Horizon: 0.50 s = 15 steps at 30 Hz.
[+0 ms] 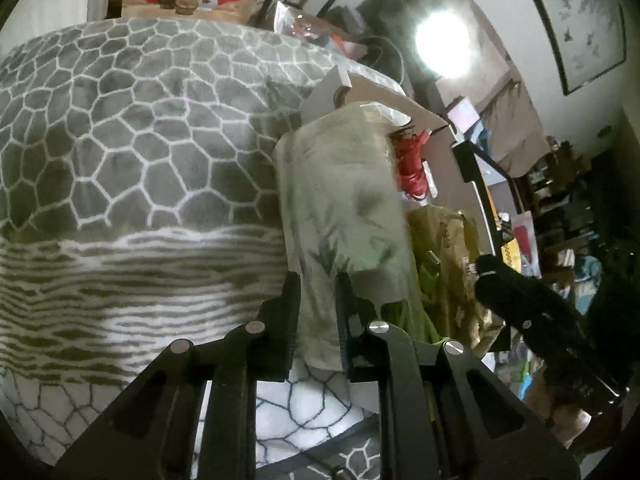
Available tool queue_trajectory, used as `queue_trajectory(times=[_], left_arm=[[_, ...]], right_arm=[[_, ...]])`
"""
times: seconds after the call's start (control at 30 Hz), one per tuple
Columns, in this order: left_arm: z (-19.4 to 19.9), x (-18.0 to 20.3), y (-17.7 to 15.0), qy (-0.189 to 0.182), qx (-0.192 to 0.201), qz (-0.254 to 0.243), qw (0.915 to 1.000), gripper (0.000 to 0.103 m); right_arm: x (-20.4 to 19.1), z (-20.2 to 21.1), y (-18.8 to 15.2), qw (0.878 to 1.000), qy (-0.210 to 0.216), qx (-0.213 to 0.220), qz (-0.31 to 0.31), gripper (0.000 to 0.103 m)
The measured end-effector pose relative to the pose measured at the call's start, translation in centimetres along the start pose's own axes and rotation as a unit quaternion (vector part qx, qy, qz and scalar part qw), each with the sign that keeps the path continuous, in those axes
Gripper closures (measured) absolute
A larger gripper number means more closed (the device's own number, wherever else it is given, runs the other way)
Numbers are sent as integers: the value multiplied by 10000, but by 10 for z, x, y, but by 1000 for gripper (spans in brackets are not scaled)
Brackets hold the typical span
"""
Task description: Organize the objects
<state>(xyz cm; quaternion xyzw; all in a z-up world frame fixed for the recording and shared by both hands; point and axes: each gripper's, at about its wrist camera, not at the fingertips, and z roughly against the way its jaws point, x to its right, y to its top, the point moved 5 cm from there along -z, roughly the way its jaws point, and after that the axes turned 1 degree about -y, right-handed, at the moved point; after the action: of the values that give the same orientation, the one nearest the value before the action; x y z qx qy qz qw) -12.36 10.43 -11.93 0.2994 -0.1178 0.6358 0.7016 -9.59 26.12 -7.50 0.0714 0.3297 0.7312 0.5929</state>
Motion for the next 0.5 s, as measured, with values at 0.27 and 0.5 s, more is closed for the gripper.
queue_trajectory(times=[0.27, 0.5], left_arm=[[-3, -1, -2, 11, -1, -17, 10000, 89], [-4, -6, -3, -190, -17, 166, 9997, 91]], right_arm=[[-29, -25, 6, 9993, 255, -240, 132, 62], [-49, -40, -3, 9978, 119, -400, 515, 81]])
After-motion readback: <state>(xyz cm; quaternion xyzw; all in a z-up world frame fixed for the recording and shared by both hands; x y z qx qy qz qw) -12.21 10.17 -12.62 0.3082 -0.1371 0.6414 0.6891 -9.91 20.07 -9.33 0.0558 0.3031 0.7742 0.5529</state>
